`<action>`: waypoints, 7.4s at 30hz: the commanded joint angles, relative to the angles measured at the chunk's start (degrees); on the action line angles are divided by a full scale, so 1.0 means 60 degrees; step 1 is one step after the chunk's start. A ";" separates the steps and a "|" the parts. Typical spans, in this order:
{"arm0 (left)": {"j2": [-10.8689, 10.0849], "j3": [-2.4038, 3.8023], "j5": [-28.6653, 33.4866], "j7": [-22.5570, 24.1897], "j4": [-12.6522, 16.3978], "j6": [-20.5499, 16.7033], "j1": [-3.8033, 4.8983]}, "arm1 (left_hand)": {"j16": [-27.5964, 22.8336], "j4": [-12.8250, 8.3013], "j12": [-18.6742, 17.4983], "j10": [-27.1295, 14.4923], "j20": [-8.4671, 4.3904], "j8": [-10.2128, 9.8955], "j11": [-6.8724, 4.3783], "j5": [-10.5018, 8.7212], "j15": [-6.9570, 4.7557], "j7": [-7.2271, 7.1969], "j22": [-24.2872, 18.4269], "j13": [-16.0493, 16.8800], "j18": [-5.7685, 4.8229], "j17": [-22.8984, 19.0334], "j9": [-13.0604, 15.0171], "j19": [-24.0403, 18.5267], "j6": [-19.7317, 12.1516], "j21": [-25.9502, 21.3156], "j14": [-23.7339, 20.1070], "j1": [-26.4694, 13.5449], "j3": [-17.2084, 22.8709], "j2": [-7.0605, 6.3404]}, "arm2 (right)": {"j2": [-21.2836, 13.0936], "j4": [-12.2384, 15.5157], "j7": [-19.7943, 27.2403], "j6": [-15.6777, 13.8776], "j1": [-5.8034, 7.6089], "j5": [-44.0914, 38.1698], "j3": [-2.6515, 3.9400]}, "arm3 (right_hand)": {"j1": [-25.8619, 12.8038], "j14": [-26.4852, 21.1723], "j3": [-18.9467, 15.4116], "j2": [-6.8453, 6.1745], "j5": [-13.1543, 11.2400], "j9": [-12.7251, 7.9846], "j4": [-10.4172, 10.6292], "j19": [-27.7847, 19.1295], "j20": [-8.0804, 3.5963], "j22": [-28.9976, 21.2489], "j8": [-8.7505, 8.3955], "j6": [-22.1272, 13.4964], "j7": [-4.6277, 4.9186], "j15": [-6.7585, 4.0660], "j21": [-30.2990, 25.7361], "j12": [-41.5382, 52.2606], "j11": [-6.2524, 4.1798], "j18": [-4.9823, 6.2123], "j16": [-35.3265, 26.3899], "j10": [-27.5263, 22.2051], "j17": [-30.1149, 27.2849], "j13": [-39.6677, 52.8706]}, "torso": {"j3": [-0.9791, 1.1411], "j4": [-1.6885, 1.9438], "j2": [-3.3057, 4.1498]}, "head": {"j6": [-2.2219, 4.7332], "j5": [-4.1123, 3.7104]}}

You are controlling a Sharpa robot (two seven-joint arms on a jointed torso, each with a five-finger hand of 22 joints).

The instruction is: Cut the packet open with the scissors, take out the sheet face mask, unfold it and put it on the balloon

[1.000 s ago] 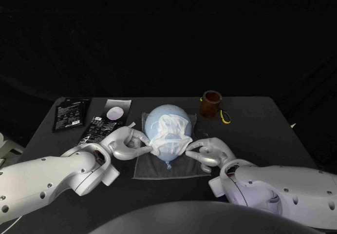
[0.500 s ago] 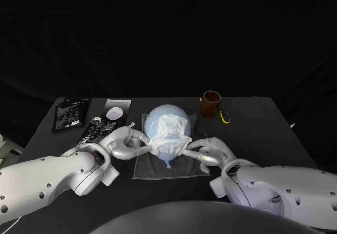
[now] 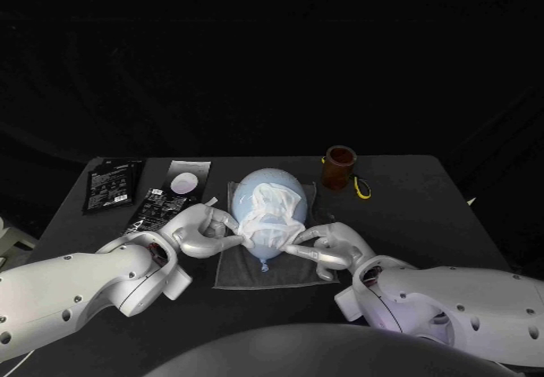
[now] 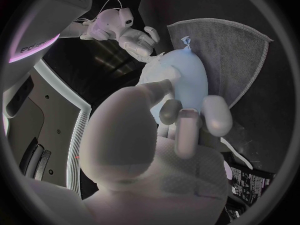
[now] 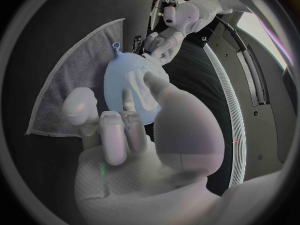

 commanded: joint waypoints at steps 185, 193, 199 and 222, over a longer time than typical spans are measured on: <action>-0.0205 0.0177 0.1555 -0.0130 -0.0058 0.0734 0.0032 | 0.0073 -0.0383 0.0039 0.0342 -0.0009 0.0100 -0.0241 0.0033 -0.0076 0.0039 0.0073 0.0139 -0.0125 0.1139 0.0983 0.0094 -0.0062 0.0088 0.0642 -0.0343 0.0470 0.0006 | 0.0057 -0.0234 0.0937 -0.1379 0.0441 -0.0246 0.0275 | 0.0845 0.0997 -0.0960 0.1628 -0.0780 -0.0290 -0.1150 0.0043 -0.0153 0.1133 -0.0676 0.1435 -0.0377 -0.0177 0.0585 0.0034 -0.0276 0.0069 0.0051 0.1024 0.2509 0.2510 | -0.0007 0.0004 0.0000 | 0.0002 -0.0102; -0.0209 0.0177 0.1555 -0.0120 -0.0053 0.0720 0.0034 | 0.0073 -0.0383 0.0039 0.0342 -0.0009 0.0100 -0.0241 0.0033 -0.0076 0.0039 0.0073 0.0139 -0.0125 0.1139 0.0983 0.0094 -0.0062 0.0088 0.0642 -0.0343 0.0470 0.0006 | 0.0059 -0.0282 0.0568 -0.1320 0.0446 -0.0832 0.0275 | 0.1583 0.0997 0.0016 0.2259 -0.0786 -0.0125 -0.1800 0.0247 -0.0347 0.1249 -0.0300 0.1928 -0.0516 -0.0356 0.0991 0.0034 -0.0428 -0.0009 0.0051 0.1024 0.2509 0.2510 | -0.0007 -0.0001 -0.0004 | 0.0002 -0.0091; -0.0220 0.0177 0.1555 -0.0104 -0.0053 0.0703 0.0035 | 0.0073 -0.0383 0.0039 0.0342 -0.0009 0.0100 -0.0241 0.0033 -0.0076 0.0039 0.0073 0.0139 -0.0125 0.1139 0.0983 0.0094 -0.0062 0.0088 0.0642 -0.0343 0.0470 0.0006 | 0.0040 -0.0297 0.0644 -0.1371 0.0446 -0.0950 0.0279 | 0.1363 0.0997 0.0321 0.2262 -0.0787 -0.0099 -0.1917 0.0293 -0.0358 0.1274 -0.0188 0.1911 -0.0529 -0.0360 0.1085 0.0034 -0.0437 -0.0027 0.0051 0.1024 0.2509 0.2510 | 0.0002 0.0001 0.0001 | 0.0002 -0.0081; -0.0251 0.0256 0.1534 -0.0053 -0.0152 0.0728 0.0039 | 0.0070 -0.0408 0.0043 0.0346 -0.0009 0.0104 -0.0241 0.0033 -0.0075 0.0039 0.0075 0.0149 -0.0124 0.1133 0.0991 0.0093 -0.0060 0.0090 0.0641 -0.0373 0.0500 0.0006 | -0.0264 -0.0616 -0.0832 0.0740 0.1317 -0.1598 0.0328 | 0.1101 0.0997 0.0577 0.2187 -0.0788 -0.0079 -0.2029 0.0272 -0.0369 0.1261 -0.0071 0.1841 -0.0542 -0.0370 0.1053 0.0034 -0.0449 -0.0019 0.0051 0.1024 0.2509 0.2510 | -0.0005 0.0003 0.0008 | 0.0002 -0.0047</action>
